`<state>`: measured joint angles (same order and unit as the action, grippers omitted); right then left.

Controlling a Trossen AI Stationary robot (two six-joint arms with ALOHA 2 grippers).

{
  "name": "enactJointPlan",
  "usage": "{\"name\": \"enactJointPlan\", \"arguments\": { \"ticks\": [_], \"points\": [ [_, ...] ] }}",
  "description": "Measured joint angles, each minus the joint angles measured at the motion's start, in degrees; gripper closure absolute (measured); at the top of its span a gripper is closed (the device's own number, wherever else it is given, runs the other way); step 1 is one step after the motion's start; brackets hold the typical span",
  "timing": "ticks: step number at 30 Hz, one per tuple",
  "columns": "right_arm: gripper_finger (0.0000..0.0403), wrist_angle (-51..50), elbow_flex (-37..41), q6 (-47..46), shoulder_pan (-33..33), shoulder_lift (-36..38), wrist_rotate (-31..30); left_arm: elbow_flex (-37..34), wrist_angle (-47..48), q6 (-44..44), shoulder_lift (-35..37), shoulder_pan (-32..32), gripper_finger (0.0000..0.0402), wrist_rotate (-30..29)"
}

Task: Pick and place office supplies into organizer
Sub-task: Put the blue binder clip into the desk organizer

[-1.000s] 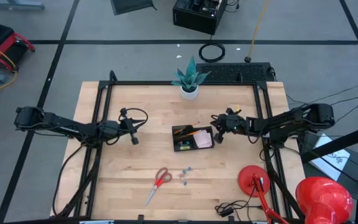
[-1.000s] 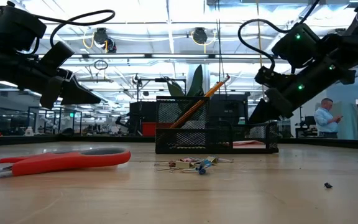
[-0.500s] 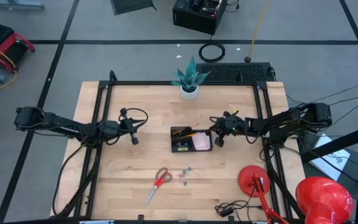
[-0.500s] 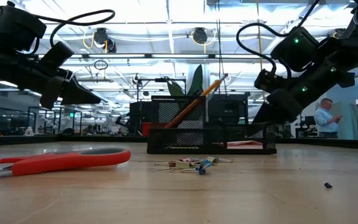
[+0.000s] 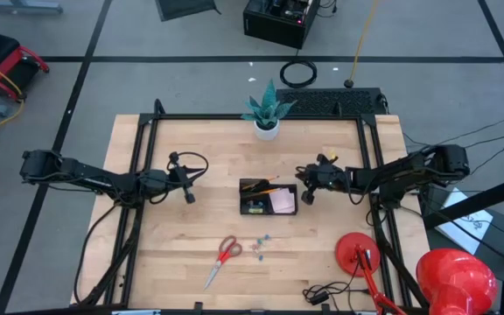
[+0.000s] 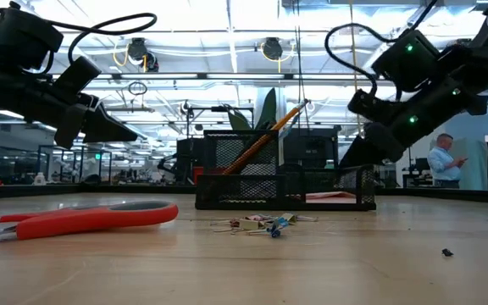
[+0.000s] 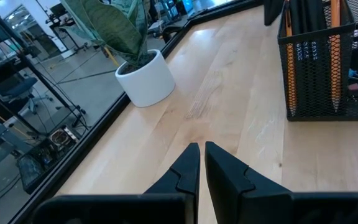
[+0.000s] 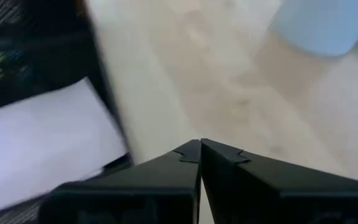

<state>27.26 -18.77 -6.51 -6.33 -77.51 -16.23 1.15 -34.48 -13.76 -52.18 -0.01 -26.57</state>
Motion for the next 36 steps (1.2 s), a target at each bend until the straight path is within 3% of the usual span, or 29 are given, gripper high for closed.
{"name": "enactJointPlan", "arguments": {
  "ticks": [6,13,18,25,31,36],
  "points": [
    [0.0403,0.8,0.0,0.3,1.8,6.0,-4.8,0.0,0.0,-0.5,0.0,0.0,0.0371,0.0],
    [0.0402,1.8,-0.2,-0.3,6.7,15.1,-4.5,0.0,0.0,-0.5,0.0,0.0,0.0371,0.0],
    [0.0394,1.8,-3.3,1.3,13.6,17.3,-3.7,0.0,0.0,-0.5,0.0,0.0,0.0371,0.0],
    [0.0393,1.6,-6.3,2.7,22.6,14.6,-13.4,0.0,0.0,0.6,0.0,0.0,0.0371,0.0],
    [0.0401,-0.9,-6.3,2.8,24.8,14.5,-23.0,0.0,0.1,-0.2,0.0,0.0,0.0371,-0.3],
    [0.0399,-4.0,-5.7,1.5,23.5,14.5,-22.7,0.0,-1.3,2.1,0.0,-0.1,0.0371,10.9]
  ]
}}
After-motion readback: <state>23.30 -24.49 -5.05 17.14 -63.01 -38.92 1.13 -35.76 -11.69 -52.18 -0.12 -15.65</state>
